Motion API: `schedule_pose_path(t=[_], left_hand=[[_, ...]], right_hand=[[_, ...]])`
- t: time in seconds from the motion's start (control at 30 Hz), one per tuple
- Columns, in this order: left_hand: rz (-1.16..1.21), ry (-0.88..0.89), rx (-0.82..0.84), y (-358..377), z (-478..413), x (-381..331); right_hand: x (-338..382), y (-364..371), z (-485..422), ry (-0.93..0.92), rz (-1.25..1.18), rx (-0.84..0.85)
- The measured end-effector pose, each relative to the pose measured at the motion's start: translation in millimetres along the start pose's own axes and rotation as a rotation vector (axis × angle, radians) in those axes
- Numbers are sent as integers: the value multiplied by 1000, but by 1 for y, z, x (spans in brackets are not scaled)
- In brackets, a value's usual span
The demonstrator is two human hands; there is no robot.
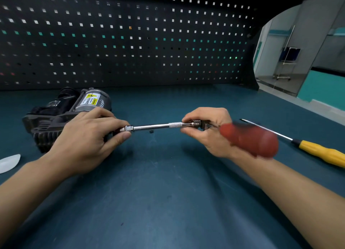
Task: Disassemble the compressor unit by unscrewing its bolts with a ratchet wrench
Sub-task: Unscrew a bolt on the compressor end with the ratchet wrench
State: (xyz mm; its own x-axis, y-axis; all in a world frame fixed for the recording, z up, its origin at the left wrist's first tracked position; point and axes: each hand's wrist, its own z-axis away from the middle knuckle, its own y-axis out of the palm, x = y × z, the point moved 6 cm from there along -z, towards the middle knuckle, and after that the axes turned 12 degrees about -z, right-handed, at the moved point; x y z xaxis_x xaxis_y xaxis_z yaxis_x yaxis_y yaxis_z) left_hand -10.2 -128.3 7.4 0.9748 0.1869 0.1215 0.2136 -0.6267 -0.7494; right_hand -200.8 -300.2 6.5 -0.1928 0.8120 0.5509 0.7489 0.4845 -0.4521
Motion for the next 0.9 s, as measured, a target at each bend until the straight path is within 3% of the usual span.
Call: schedule_pose_path(t=[0.1,0.47,0.63,0.9], left_hand=[[-8,-1,-4,0,0,0],[-16,34,-8,5,0,3],[-13,55,-21,5,0,3],[-20,63,-18,7,1,5]], right_hand=[[-2,0,0,-30,-28,-38],[-22,4,3,247,-135,42],[-28,8,5,392,-267,-10],[-24,12,6,482,-402,-2]])
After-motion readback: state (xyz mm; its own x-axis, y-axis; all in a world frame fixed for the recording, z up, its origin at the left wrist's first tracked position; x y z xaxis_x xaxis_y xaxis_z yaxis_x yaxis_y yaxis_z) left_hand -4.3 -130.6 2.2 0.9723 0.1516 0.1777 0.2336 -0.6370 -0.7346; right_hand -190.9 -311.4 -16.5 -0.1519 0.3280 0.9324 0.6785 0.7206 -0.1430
